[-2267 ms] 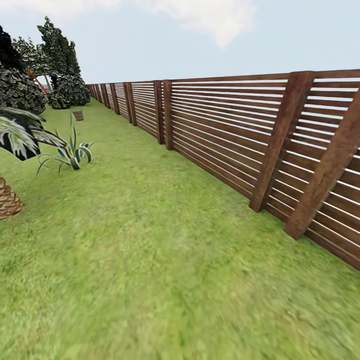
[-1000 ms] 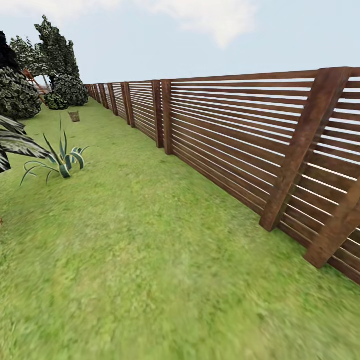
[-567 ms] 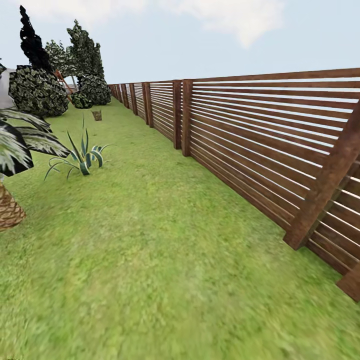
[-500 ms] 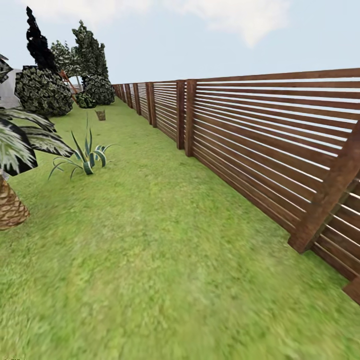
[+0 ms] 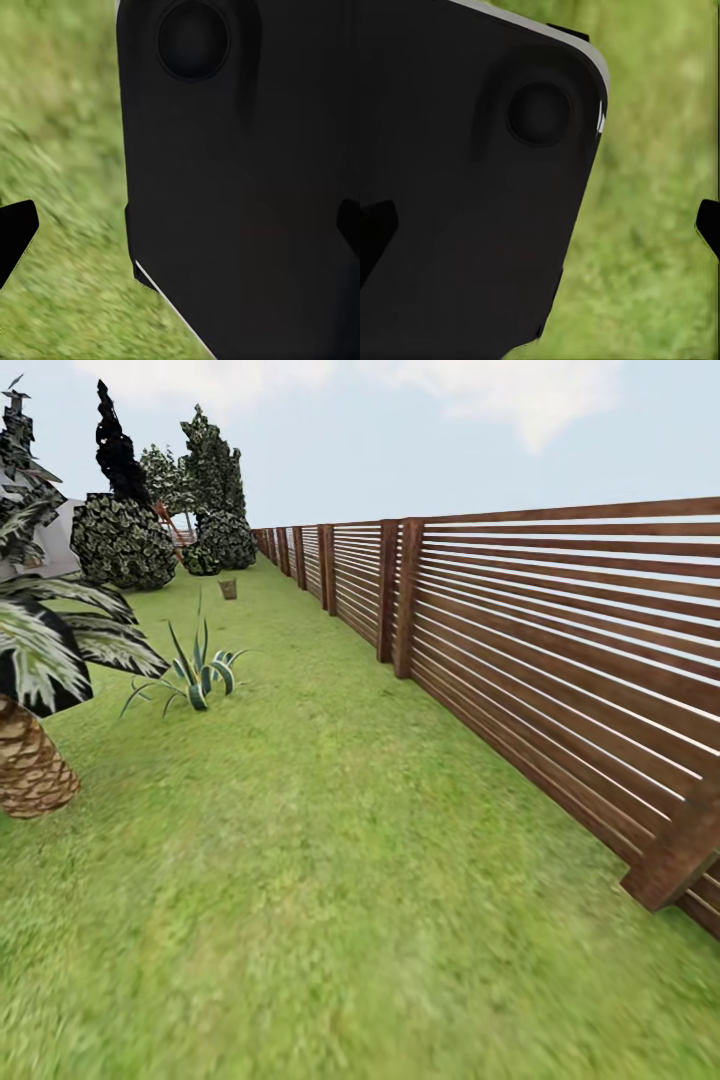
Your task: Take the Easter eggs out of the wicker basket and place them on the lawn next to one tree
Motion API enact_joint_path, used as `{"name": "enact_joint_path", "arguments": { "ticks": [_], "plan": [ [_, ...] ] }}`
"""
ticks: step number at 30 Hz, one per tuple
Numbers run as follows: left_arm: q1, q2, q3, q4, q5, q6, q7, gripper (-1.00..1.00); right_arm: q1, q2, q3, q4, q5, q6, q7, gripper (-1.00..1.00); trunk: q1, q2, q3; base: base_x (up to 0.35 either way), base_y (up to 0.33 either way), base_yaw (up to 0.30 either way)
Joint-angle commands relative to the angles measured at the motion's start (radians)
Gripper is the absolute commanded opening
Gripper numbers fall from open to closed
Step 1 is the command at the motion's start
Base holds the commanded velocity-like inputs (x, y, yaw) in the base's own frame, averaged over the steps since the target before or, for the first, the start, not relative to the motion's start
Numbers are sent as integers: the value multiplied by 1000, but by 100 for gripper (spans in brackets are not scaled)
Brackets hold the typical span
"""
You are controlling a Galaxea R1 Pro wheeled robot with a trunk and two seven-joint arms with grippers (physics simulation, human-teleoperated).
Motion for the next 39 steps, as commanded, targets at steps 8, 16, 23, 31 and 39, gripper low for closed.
{"name": "enact_joint_path", "arguments": {
  "ticks": [8, 16, 23, 31, 39],
  "plan": [
    [0, 1, 0, -1, 0, 0, 0, 100, 0, 2, 1, 0, 71, -4, -1, 100, 1, 0, -1, 325, 0, 1],
    [0, 1, 0, -1, 0, 0, 0, 100, 0, 6, 1, 0, 75, -4, -1, 100, 1, 0, -1, 325, 0, 0],
    [0, 0, 0, -1, 0, 0, 0, 100, -1, 6, 1, 0, 75, -5, -1, 100, 1, 0, -1, 325, 0, 163],
    [0, 0, 0, -1, 0, 0, 0, 100, 0, 6, 0, -1, 74, -4, -1, 100, 1, 0, -1, 325, 0, 105],
    [0, 1, 0, -1, -1, 0, 0, 100, 0, 8, -1, 0, 71, -2, -1, 100, 1, 0, -1, 325, 0, 1]
  ]
}}
